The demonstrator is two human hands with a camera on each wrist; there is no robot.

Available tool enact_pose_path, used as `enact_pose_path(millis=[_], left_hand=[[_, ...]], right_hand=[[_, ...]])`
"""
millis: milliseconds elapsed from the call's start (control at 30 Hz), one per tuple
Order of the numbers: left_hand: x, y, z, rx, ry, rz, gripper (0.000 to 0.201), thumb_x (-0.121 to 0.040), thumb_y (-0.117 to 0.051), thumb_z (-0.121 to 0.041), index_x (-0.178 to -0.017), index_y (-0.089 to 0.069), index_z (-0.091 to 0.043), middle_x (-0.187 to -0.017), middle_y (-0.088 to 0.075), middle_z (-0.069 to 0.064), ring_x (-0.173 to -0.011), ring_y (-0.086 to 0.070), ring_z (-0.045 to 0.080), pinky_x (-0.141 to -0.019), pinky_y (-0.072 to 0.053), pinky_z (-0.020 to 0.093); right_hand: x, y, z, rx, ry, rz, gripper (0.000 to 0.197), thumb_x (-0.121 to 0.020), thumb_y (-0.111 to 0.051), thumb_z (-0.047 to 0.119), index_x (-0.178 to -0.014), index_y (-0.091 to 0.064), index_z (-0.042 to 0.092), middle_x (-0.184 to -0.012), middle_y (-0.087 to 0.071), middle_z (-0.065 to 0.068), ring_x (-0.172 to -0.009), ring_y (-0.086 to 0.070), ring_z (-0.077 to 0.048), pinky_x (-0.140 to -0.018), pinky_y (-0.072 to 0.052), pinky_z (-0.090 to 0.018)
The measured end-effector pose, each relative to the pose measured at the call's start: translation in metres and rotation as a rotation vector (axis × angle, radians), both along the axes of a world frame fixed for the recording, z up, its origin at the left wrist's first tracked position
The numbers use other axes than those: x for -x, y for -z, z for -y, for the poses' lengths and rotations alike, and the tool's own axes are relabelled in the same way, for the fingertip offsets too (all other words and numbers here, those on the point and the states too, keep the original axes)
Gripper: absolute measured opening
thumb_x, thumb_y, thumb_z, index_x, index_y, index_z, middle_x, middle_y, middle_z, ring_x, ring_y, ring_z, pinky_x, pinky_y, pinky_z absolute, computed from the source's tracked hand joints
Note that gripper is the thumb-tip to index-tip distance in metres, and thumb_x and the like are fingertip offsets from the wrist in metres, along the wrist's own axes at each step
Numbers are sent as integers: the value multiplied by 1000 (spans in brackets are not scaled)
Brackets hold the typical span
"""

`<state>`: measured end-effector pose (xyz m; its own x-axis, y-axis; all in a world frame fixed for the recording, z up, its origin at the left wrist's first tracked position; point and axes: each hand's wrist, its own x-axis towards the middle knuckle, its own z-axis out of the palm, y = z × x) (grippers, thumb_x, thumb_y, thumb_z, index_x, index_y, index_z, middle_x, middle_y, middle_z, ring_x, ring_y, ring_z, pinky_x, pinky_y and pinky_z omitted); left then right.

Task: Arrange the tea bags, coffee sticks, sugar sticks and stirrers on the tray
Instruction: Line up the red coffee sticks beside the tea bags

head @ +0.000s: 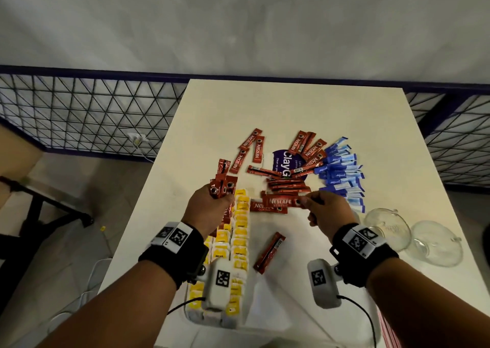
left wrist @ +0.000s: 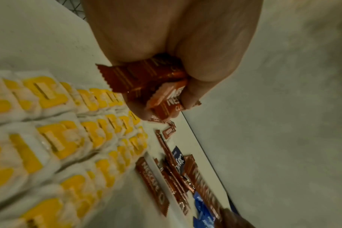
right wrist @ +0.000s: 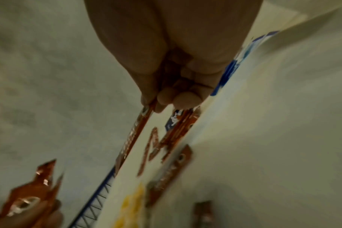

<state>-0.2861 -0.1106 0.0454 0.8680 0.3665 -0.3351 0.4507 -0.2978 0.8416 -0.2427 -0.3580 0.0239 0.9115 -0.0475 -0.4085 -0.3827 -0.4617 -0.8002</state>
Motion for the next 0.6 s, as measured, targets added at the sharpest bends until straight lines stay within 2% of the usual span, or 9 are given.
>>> enact_pose_path(millis=[67,167,267,300,367,433,600], left_hand=[[3,2,-1,-17,26,-19,8,-87,-67,-25,-80,-66,-26,-85,-73,2,-81,-70,23,-78,-58,41],[6,6,-3,-3,47,-47,4,-87,-67,-27,-83,-68,-26,-84,-73,1,-81,-70,22,-80,-58,43],[10,9,-8,8,49,-61,2,-87,-67,-26,-85,-68,-25,-83,-73,1,-80,-71,23,-79,-58,46],[12,10,-11,10,43,-65,4,-88,-67,-25,-84,-68,-26,-84,-74,1,-81,-71,22,-80,-58,45],[13,11,-15,18,31,-70,5,-87,-68,-24,-84,-67,-28,-85,-74,1,-82,-71,23,-81,-58,45],[15,11,-20,16,24,-76,6,-88,-68,-23,-85,-67,-29,-87,-73,2,-84,-71,24,-81,-58,44],[17,12,-28,13,7,-85,5,-87,-68,-23,-85,-67,-28,-87,-74,5,-81,-71,26,-82,-57,48]], right_hand=[[2,12,2,99,-62,-97,13,-90,-63,27,-88,-68,16,-66,-63,-2,-53,-55,-12,-50,-46,-21],[2,28,-3,119,-72,-182,12,-89,-64,25,-89,-70,14,-64,-62,-2,-52,-56,-14,-49,-45,-22],[-1,39,-12,197,-103,-208,11,-88,-66,30,-84,-69,20,-67,-64,-1,-53,-59,-16,-48,-46,-22],[-3,42,-15,228,-111,-214,11,-87,-66,32,-82,-69,22,-69,-66,-1,-56,-61,-18,-52,-50,-25],[-6,47,-20,278,-120,-222,14,-85,-67,36,-83,-69,22,-77,-69,-3,-69,-66,-22,-68,-58,-33],[-8,49,-24,322,-130,-220,18,-83,-68,39,-83,-69,21,-83,-69,-4,-79,-67,-25,-79,-57,-37],[-11,48,-33,420,-166,-224,25,-83,-67,43,-85,-68,18,-85,-68,-3,-81,-64,-21,-75,-53,-30]])
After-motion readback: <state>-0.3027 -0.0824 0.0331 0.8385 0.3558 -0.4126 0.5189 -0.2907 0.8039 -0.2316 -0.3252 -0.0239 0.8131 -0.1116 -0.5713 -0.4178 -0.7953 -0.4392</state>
